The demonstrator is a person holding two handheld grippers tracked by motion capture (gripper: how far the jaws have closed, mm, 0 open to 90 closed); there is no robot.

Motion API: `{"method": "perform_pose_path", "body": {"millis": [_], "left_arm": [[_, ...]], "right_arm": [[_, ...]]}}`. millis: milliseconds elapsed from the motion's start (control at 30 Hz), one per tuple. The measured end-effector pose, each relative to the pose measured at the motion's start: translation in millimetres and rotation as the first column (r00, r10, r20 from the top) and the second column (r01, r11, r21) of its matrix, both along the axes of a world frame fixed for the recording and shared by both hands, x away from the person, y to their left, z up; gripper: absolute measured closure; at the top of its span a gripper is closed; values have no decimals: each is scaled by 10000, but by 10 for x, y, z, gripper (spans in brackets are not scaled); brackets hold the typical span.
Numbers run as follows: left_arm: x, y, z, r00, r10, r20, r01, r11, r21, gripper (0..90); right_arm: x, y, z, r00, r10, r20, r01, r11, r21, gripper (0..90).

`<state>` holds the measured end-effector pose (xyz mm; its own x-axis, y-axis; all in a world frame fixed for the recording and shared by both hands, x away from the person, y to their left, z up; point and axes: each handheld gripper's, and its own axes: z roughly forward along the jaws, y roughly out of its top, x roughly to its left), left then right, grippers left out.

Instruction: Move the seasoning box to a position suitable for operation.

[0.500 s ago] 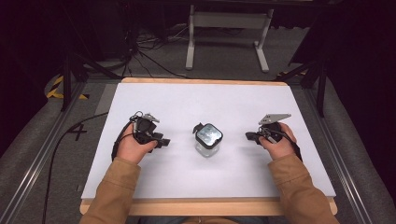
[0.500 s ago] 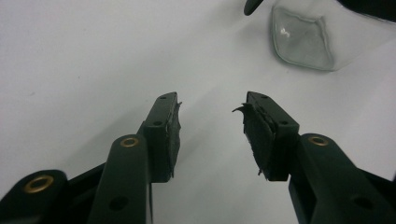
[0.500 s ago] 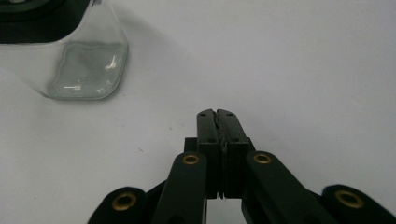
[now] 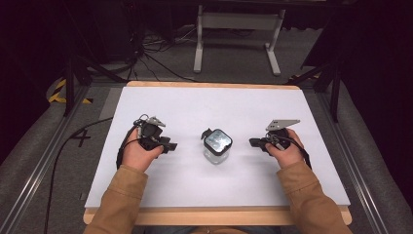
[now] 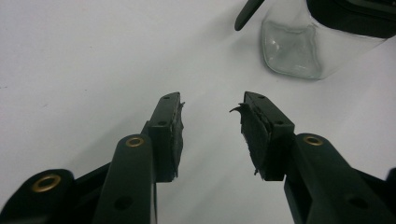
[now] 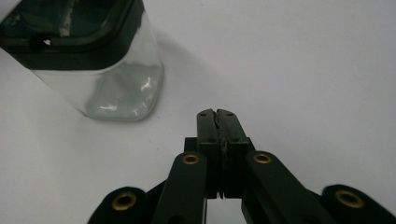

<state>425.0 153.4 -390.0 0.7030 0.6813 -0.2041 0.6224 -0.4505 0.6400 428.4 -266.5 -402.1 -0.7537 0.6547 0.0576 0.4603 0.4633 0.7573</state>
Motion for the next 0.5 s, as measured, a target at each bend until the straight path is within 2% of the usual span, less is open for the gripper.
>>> {"method": "perform_pose_path", "body": {"millis": [67, 167, 267, 300, 367, 433, 500], "left_arm": [[-16, -14, -5, 10000, -60, 74, 60, 10000, -56, 586], [-62, -91, -36, 9989, -441, 128, 442, 9990, -97, 723], [-78, -132, -43, 9981, -561, 238, 565, 9983, -153, 825], [-89, -160, -53, 9979, -617, 200, 623, 9975, -336, 825], [-89, -241, -108, 9958, -912, 9, 910, 9926, -803, 890], [-78, -356, -170, 9931, -1168, -96, 1155, 9895, -866, 899], [-63, -463, -213, 9908, -1354, 43, 1353, 9883, -700, 900]], "right_arm": [[13, 39, 7, 9998, 173, 87, -174, 9998, 97, 896], [56, 142, 8, 9990, 432, 123, -435, 9987, 246, 896], [81, 196, 1, 9985, 533, 132, -536, 9983, 216, 896], [91, 215, -5, 9982, 584, 166, -588, 9980, 245, 896], [109, 264, -18, 9969, 765, 157, -770, 9966, 309, 896], [126, 293, -33, 9961, 862, 178, -868, 9956, 361, 896], [145, 302, -46, 9959, 893, 136, -899, 9949, 455, 896]]}}
